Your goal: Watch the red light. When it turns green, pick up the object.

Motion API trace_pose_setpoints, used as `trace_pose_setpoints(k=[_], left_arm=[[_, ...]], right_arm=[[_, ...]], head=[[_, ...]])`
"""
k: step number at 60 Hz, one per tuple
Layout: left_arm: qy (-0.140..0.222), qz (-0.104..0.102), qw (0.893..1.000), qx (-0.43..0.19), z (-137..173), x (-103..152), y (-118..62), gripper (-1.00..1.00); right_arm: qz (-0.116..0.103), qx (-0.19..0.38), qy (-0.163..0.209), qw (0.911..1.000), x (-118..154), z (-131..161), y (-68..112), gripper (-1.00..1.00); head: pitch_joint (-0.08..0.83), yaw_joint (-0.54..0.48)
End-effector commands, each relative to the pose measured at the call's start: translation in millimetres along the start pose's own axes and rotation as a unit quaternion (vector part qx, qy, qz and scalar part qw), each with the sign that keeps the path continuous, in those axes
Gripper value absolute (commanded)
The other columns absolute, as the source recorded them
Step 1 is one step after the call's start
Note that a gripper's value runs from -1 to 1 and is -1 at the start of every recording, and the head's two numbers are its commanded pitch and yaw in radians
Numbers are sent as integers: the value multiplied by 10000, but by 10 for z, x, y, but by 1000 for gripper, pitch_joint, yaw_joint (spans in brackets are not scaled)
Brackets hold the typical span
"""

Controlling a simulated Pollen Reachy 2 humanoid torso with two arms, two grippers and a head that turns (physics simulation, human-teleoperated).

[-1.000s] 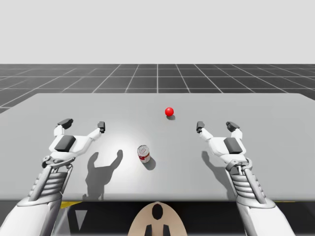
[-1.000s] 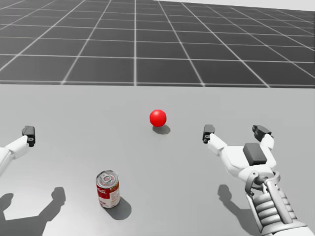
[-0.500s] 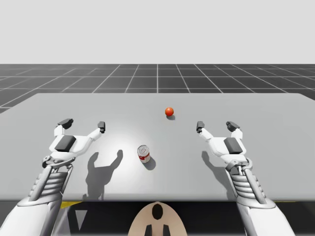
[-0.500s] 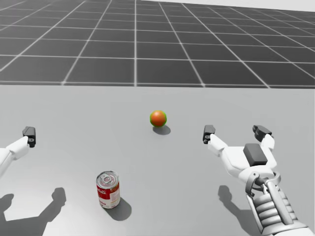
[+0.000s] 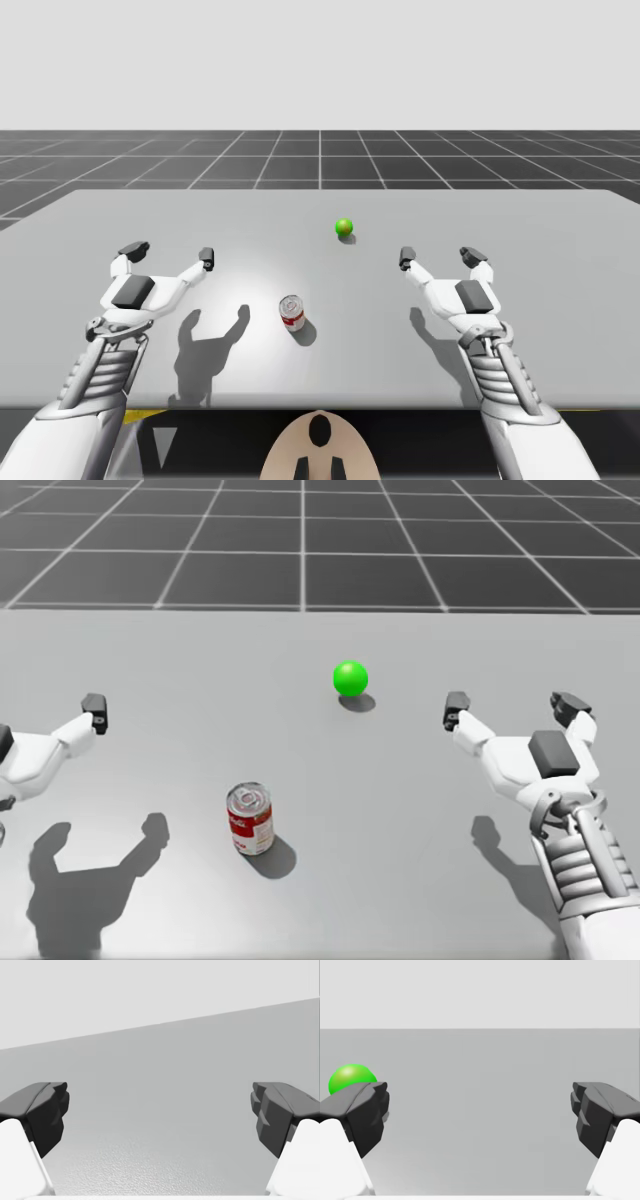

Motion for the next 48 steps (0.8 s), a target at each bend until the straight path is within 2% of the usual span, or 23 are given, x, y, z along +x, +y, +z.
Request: trace_pose_setpoints(k=[1, 14, 30, 34, 35, 36, 39, 43, 48], left_arm=[[9, -1, 10000, -16, -1, -9, -6, -1000], [22, -14, 10000, -27, -14, -20, -15, -1000], [-29, 55, 9999, -158, 53, 56, -69, -1000], [133, 213, 9986, -470, 134, 115, -133, -1000], [161, 291, 9979, -561, 162, 135, -150, -1000], [199, 489, 9955, -787, 231, 178, -195, -1000], [247, 636, 9930, -965, 331, 247, -267, -1000], [226, 719, 9898, -1211, 500, 358, -356, -1000], [398, 842, 9811, -1698, 728, 485, -435, -1000]], right_arm=[[-53, 11, 0, 10000, -6, 12, 29, -1000], [-31, 32, 4, 10000, 0, 17, 32, -1000], [6, 80, -17, 10000, 13, 33, 46, -1000], [4, 79, -10, 10000, 8, 36, 53, -1000], [8, 79, -5, 10000, 4, 36, 55, -1000], [13, 85, 1, 10000, -1, 37, 57, -1000], [22, 84, 18, 10000, -13, 35, 60, -1000], [37, 85, 49, 9999, -35, 30, 61, -1000], [48, 82, 74, 9999, -51, 31, 64, -1000]], head=[[579, 6], [693, 99], [711, 118], [709, 117], [709, 117], [706, 118], [702, 120], [702, 126], [705, 135]])
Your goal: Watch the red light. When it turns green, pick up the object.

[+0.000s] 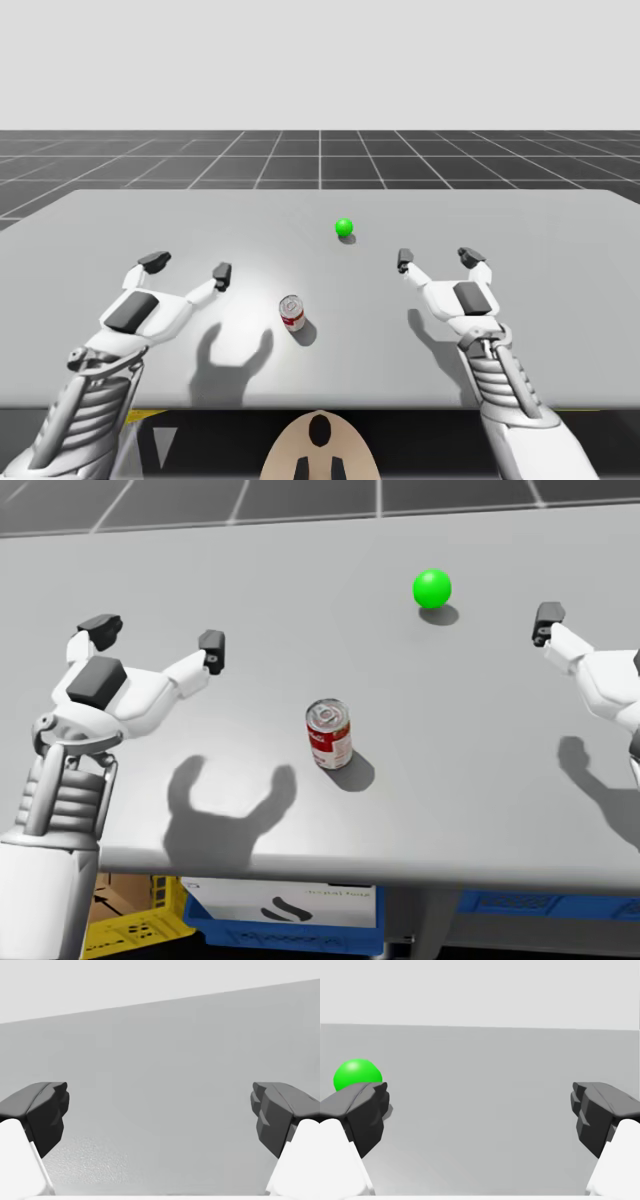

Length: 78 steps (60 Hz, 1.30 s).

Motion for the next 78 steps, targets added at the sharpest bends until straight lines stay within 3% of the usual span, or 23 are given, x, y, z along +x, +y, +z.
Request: trace_pose_setpoints(k=[1, 9, 21, 36, 41, 45, 56, 78], left_arm=[[230, 297, 9962, -789, 333, 172, -272, -1000], [624, 228, 9847, -1614, 627, 130, -542, -1000], [1118, 215, 9721, -2050, 714, -160, -779, -1000], [1582, 159, 9648, -2094, 364, -573, -972, -1000], [1622, 159, 9642, -2093, 249, -600, -1013, -1000], [1707, 285, 9615, -2136, 152, -603, -1057, -1000], [1715, 152, 9611, -2159, -82, -628, -1211, -1000], [2062, 595, 9475, -2371, -438, -727, -1466, -1000]], right_arm=[[-42, 4, 62, 10000, -45, 7, 39, -1000], [-34, 11, 55, 10000, -44, 9, 39, -1000], [-43, 7, 42, 10000, -35, 7, 30, -1000], [-68, -20, -3, 10000, -7, 13, 13, -1000], [-82, -35, -16, 10000, 2, 14, 7, -1000], [-83, -32, -18, 10000, 3, 13, 4, -1000], [-96, -65, -70, 9999, 35, 18, -15, -1000], [-163, -110, -134, 9997, 90, 27, -56, -1000]], head=[[705, 136], [702, 133], [705, 131], [704, 131], [702, 130], [702, 129], [699, 126], [698, 101]])
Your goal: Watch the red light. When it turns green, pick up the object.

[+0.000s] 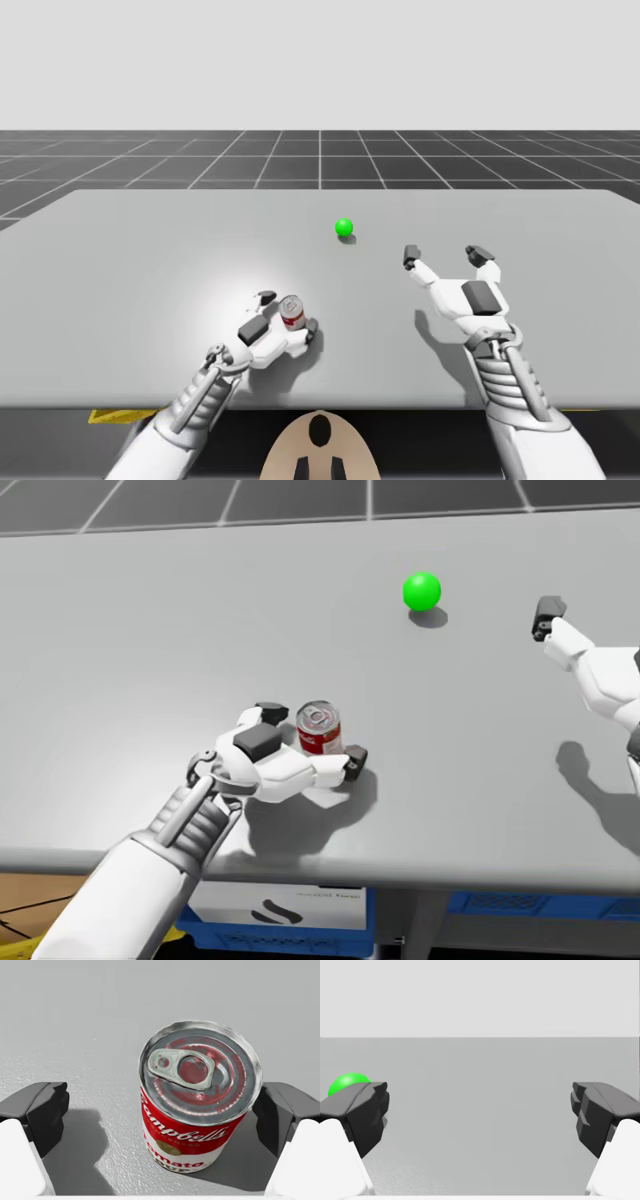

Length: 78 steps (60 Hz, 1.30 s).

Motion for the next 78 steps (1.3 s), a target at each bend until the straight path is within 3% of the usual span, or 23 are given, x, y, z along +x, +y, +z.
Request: trace_pose_setpoints(k=[1, 7, 8, 9, 10, 11, 12, 24, 44, 52, 61, 67, 68, 70, 78], left_arm=[[-31, 540, 9981, -306, -227, 16, -209, -1000], [-19, 587, 9974, -417, -232, -14, -229, -1000], [-24, 582, 9974, -422, -232, -20, -232, -871], [-28, 575, 9975, -403, -231, -20, -232, -495], [-41, 581, 9972, -460, -223, -33, -240, 535], [-43, 579, 9971, -490, -220, -33, -241, 942], [-44, 583, 9969, -519, -214, -36, -245, 1000], [-66, 540, 9967, -604, -191, -45, -262, 1000], [-24, 571, 9966, -599, -203, -74, -248, 1000], [-23, 592, 9965, -587, -200, -53, -255, 1000], [-273, 634, 9957, -613, -25, 256, -207, 1000], [-588, 512, 9954, -551, 144, 536, -160, 1000], [-647, 481, 9955, -504, 180, 593, -148, 1000], [-690, 397, 9959, -433, 232, 674, -125, 1000], [-972, 203, 9948, -242, 418, 967, -17, 1000]], right_arm=[[-75, -17, -24, 10000, 17, 10, 7, -1000], [-86, -20, -33, 10000, 22, 9, 0, -1000], [-89, -22, -33, 10000, 22, 8, -2, -1000], [-90, -22, -33, 10000, 22, 8, -3, -1000], [-90, -23, -34, 10000, 23, 10, -2, -1000], [-91, -24, -34, 10000, 23, 10, -3, -1000], [-90, -25, -33, 10000, 23, 10, -3, -1000], [-92, -30, -27, 10000, 19, 4, -10, -1000], [-95, -50, -32, 9999, 17, 1, -17, -1000], [-95, -53, -29, 9999, 13, 0, -21, -1000], [-104, -56, -21, 9999, 10, -4, -30, -1000], [-134, -46, 4, 9999, 8, -7, -34, -1000], [2, -112, -4, 9999, 5, -9, -28, -1000], [-86, -81, 0, 9999, 5, -10, -32, -1000], [-104, -33, -1, 9999, 11, -6, -33, -1000]], head=[[698, 100], [694, 102], [693, 102], [693, 103], [691, 103], [690, 103], [689, 104], [650, 104], [361, 87], [304, 84], [293, 81], [287, 80], [286, 80], [285, 79], [279, 79]])
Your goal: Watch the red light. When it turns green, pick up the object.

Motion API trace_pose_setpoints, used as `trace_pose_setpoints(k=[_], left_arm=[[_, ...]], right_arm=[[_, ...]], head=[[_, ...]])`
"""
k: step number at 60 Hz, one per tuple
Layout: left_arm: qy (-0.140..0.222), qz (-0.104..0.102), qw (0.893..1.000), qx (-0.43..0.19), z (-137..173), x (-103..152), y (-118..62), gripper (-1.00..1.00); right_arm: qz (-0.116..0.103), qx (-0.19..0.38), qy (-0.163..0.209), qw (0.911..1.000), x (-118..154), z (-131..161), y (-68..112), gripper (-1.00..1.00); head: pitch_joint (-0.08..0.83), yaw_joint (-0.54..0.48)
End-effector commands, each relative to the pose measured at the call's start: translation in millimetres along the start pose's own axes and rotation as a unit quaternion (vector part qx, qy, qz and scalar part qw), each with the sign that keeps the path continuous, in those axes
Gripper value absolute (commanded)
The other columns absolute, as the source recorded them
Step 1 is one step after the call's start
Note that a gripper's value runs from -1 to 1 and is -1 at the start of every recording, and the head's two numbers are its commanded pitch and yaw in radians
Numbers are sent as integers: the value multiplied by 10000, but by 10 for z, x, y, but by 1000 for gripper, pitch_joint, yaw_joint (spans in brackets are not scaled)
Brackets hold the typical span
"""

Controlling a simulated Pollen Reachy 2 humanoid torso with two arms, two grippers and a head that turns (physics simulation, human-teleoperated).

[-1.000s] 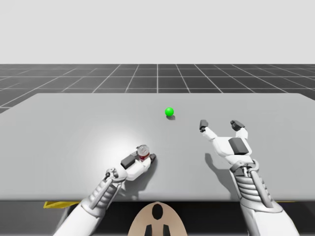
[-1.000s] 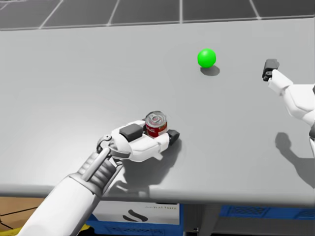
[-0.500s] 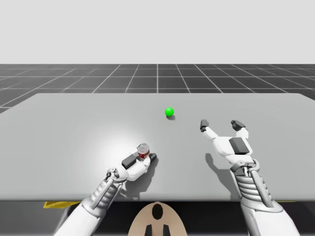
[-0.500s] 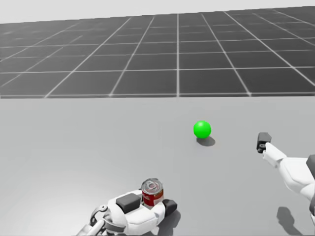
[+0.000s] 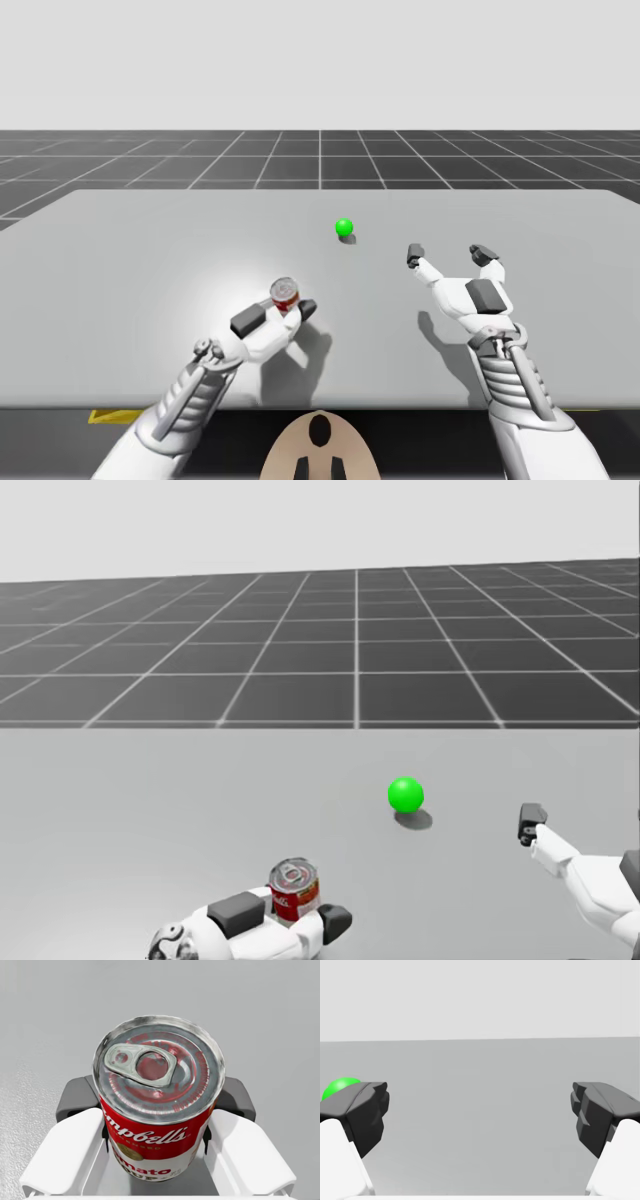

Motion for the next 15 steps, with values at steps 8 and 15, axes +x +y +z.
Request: trace_pose_setpoints(k=[8, 15], left_arm=[[-1095, -461, 9926, 248, 449, 991, 33, 1000], [-1577, -728, 9841, 362, 695, 1360, -9, 1000]], right_arm=[[-87, 144, 91, 9998, -27, 15, 3, -1000], [-222, 183, 137, 9995, -31, 12, -1, -1000]], head=[[271, 80], [265, 84]])
